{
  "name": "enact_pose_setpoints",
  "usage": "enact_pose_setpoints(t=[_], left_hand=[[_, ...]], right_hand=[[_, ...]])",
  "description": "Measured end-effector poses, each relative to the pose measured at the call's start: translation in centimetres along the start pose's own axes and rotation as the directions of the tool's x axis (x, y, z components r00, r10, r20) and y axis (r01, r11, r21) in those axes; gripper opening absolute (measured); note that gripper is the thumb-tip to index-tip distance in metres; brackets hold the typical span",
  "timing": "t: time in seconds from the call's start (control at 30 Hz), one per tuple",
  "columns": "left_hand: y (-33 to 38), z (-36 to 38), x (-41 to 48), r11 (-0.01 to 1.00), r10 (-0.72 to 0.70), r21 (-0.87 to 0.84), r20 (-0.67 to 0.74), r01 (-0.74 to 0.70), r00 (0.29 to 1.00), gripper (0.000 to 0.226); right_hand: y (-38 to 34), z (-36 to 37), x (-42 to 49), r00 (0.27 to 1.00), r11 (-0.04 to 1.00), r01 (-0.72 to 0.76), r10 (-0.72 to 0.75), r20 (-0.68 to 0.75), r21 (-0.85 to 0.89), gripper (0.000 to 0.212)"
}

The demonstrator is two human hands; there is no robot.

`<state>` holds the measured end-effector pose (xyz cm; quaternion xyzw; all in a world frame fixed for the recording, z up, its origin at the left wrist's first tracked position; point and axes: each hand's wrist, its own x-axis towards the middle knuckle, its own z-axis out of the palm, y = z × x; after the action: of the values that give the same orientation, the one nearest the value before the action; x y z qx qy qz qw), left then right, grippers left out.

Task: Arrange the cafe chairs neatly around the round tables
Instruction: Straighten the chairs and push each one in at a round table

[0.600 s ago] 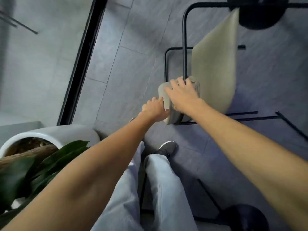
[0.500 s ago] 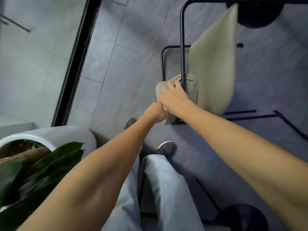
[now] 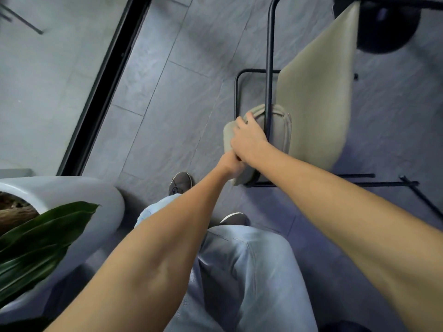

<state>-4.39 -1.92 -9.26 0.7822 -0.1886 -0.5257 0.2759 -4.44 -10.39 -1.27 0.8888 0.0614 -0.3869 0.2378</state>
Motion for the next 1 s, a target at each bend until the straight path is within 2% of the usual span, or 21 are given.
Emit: enact_pose_setpoints(t=[0.13,0.2,0.33,0.63,0.77,0.9,1.0], left_hand=[[0.1,0.9,-0.4,0.997,0.032,-0.069,-0.128,-0.041,0.991,0.034],[-0.1,1.3,-0.5,0.995,0.019,-0.095,-0.148,-0.034,0.989,0.03],[0.3,1.3,-0.4,0.994,0.012,-0.102,-0.167,-0.03,0.986,0.008],[0.3,1.4,-0.8,0.988,0.034,-0.143,-0.214,-0.066,0.976,0.023],[1.4,0.3,-1.0,0.99,0.098,-0.073,-0.239,-0.118,0.966,0.022],[4.0,-3.0,-0.7,0.985,0.172,0.053,-0.241,-0.164,0.955,0.014],[6.9,-5.3,-0.1,0.969,0.22,0.16,-0.222,-0.187,0.95,0.019]], right_hand=[[0.7,0.5,0.6,1.0,0.999,0.003,-0.003,-0.018,0.037,0.037],[0.9,0.8,0.7,0.999,0.999,0.009,-0.007,-0.042,0.053,0.036],[1.2,1.6,0.7,0.994,0.998,0.027,-0.02,-0.104,0.065,0.035],[2.5,2.8,0.8,0.966,0.99,0.081,-0.049,-0.253,0.118,0.027],[3.4,3.6,0.0,0.944,0.993,0.058,-0.022,-0.328,0.099,0.036],[5.8,2.9,-0.8,0.905,0.984,-0.034,0.105,-0.413,0.176,0.037],[8.5,1.5,-1.5,0.881,0.97,-0.091,0.185,-0.435,0.227,0.028]])
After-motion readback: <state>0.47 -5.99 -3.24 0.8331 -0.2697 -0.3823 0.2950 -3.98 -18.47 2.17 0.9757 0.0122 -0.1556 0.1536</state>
